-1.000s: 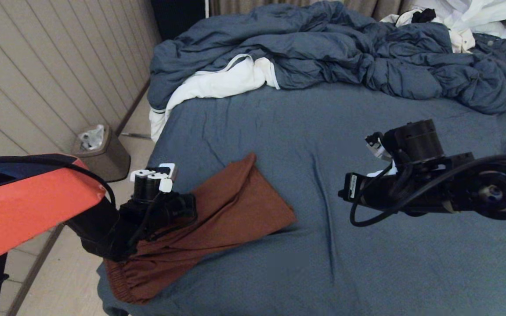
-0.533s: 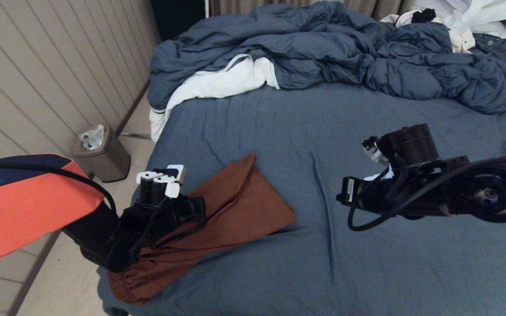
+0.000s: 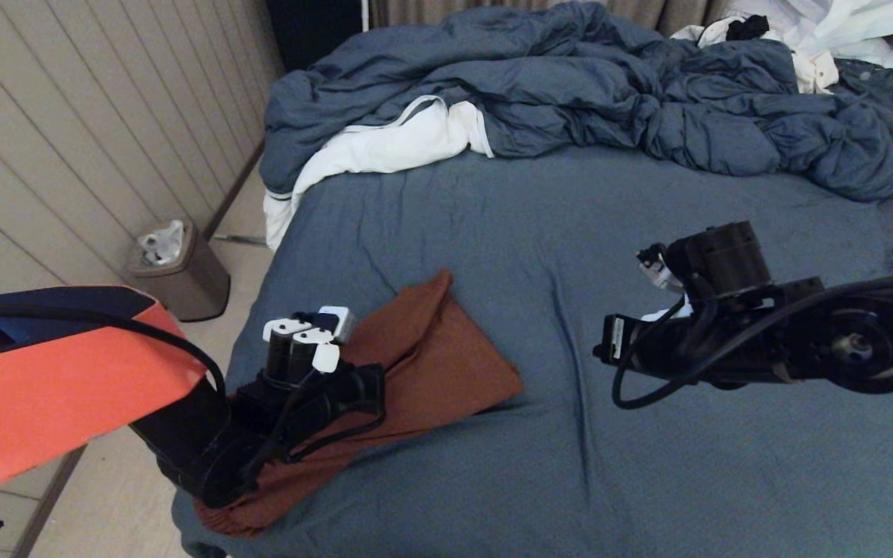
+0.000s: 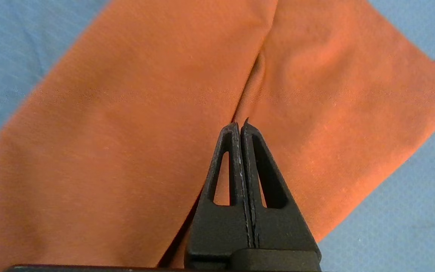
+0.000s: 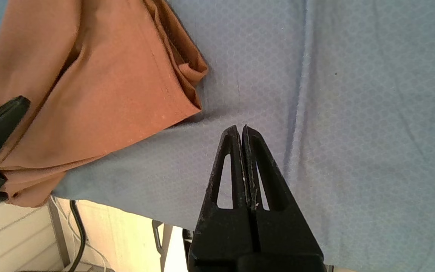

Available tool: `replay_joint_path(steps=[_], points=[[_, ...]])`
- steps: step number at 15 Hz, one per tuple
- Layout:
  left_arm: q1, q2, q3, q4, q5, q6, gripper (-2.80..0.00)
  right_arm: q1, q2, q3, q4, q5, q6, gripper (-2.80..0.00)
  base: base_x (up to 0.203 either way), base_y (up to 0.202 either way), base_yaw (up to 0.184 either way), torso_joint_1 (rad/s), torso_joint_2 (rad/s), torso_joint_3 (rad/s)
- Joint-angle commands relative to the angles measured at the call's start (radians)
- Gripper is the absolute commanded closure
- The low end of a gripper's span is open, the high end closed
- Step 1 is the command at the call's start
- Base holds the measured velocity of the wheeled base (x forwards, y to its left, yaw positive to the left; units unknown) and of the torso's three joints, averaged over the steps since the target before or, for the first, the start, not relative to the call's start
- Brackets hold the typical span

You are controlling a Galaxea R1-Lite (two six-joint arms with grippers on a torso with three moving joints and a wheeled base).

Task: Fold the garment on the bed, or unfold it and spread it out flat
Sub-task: Fold the brown shorts

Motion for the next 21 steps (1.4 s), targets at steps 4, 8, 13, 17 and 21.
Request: replay_joint_path(steps=[4, 8, 13, 17, 21], points=[[0.039, 0.088, -0.029, -0.024, -0.003, 0.000, 0.00, 0.002, 0.025, 0.006, -0.002, 0.002, 0.002, 0.00, 0.000, 0.000, 0.000, 0.000, 0.00, 0.000], [0.045, 0.098, -0.025, -0.037, -0.001, 0.000, 0.00, 0.003, 0.033, 0.008, -0.002, 0.002, 0.002, 0.00, 0.000, 0.000, 0.000, 0.000, 0.00, 0.000], [0.113, 0.124, -0.085, -0.034, 0.011, -0.002, 0.00, 0.009, 0.034, 0.011, -0.002, 0.002, 0.002, 0.00, 0.000, 0.000, 0.000, 0.000, 0.00, 0.000], [0.169, 0.130, -0.150, -0.039, 0.074, -0.025, 0.00, 0.013, 0.033, 0.013, -0.002, 0.002, 0.002, 0.00, 0.000, 0.000, 0.000, 0.000, 0.00, 0.000], [0.192, 0.093, -0.186, -0.029, 0.133, -0.091, 0.00, 0.026, 0.038, 0.014, -0.002, 0.000, 0.002, 0.00, 0.000, 0.000, 0.000, 0.000, 0.00, 0.000]])
